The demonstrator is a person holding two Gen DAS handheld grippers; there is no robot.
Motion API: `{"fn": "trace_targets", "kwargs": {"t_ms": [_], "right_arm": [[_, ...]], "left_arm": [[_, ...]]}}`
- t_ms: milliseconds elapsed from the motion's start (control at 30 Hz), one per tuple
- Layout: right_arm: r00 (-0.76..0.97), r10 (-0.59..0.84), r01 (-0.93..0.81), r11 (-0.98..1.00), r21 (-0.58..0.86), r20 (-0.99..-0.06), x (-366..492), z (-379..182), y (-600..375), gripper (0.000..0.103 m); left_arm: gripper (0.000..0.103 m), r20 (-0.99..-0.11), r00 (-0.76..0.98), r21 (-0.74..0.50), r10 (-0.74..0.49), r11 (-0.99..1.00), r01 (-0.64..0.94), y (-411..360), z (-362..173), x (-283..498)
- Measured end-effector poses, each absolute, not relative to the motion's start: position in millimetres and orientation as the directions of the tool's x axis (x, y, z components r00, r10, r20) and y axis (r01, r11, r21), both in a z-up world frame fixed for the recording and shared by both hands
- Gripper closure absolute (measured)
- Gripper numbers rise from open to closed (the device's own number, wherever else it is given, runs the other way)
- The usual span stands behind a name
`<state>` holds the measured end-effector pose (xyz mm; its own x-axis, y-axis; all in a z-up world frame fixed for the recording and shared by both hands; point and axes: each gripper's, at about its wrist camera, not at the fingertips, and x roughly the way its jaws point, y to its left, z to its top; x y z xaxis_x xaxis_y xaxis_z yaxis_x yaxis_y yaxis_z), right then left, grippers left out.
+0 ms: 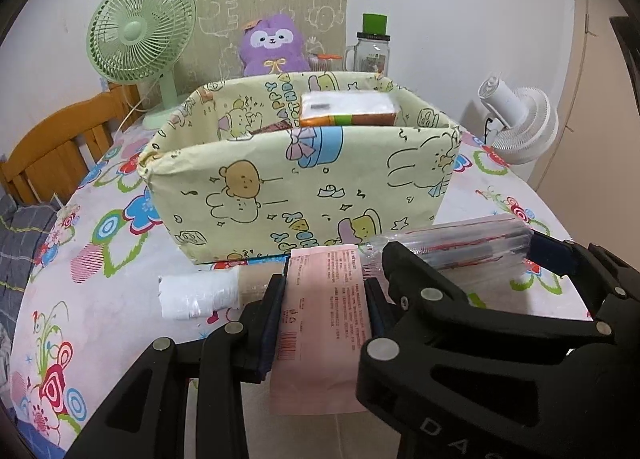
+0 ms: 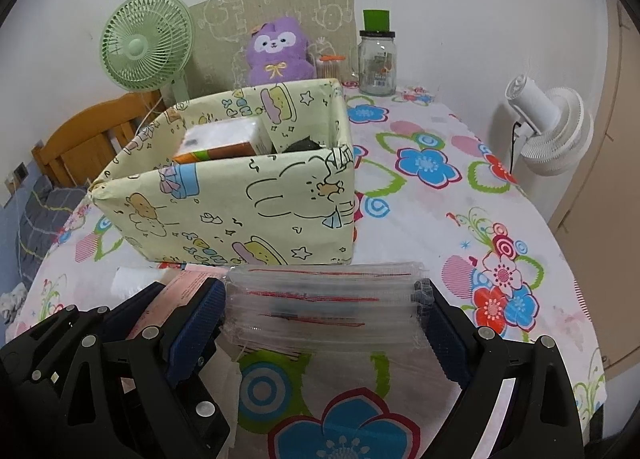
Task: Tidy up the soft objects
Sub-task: 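Close the right tool on the clear plastic pack while the left tool grasps the pink packet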
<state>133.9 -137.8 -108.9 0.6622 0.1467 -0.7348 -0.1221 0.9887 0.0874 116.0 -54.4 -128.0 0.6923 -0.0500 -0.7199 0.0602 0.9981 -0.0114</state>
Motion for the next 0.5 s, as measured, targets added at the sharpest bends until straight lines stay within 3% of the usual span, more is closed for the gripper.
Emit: {"fn": "trace_targets", "kwargs": {"t_ms": [500], "right_arm": [[0.698, 0.147, -0.127, 0.989, 0.082, -0.701, 118, -88, -136, 0.007]], "left_arm": [[0.063, -0.685, 0.727, -0.011, -0.054, 0.998, 0.063, -51, -110, 102]]}}
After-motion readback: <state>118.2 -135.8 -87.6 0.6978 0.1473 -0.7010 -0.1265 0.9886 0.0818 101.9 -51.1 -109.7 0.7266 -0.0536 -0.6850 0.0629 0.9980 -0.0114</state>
